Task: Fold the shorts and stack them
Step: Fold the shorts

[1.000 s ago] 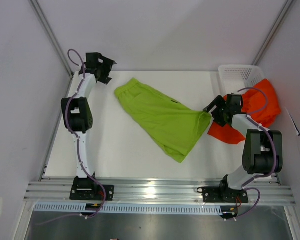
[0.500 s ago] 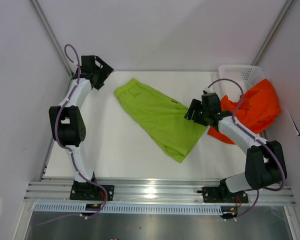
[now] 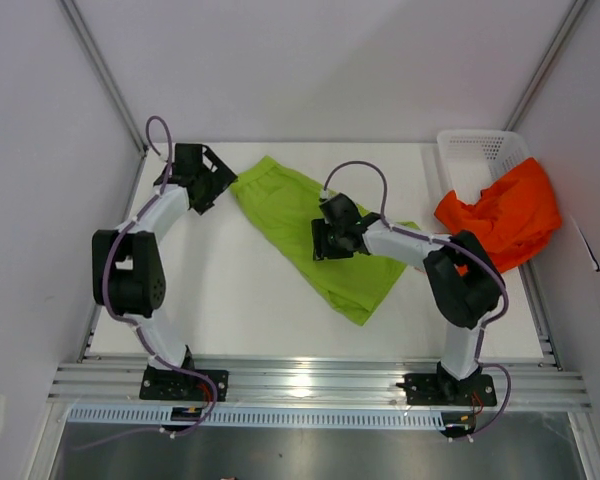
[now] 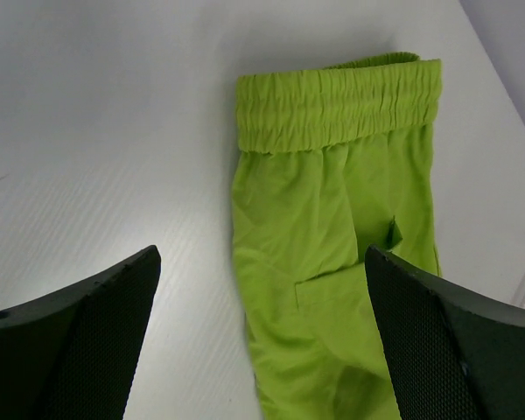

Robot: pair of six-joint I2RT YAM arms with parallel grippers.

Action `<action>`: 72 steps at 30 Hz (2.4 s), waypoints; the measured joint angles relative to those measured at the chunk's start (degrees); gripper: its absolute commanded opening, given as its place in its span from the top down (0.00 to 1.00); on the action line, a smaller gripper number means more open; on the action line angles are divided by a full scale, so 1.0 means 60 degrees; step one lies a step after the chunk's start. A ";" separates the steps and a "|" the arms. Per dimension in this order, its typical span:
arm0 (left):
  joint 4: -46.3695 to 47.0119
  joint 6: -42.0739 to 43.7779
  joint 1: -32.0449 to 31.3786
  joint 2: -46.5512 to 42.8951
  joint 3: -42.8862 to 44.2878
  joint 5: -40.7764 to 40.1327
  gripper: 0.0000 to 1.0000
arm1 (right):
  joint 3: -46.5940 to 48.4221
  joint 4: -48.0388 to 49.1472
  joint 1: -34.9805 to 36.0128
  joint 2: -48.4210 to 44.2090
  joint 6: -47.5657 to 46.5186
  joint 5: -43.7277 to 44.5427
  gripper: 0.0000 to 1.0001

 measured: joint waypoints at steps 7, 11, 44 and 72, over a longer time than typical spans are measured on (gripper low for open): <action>0.0404 0.0131 0.0007 -0.1745 -0.0925 -0.0149 0.01 | 0.0109 -0.0004 0.0925 0.0831 -0.0138 0.0619 0.51; 0.0525 0.0310 0.0000 -0.1865 -0.1053 -0.0149 0.01 | -0.0994 0.0408 0.1785 0.0058 -0.0117 0.0871 0.53; -0.0182 0.4251 -0.1147 0.2109 0.0630 0.3038 0.12 | -0.2554 -0.1308 -0.0171 -0.2095 -0.0317 0.0841 0.46; -0.1730 0.3617 -0.0288 -0.0576 -0.2160 -0.1515 0.93 | -0.0914 -0.1566 -0.0248 -0.0714 -0.0816 0.0368 0.51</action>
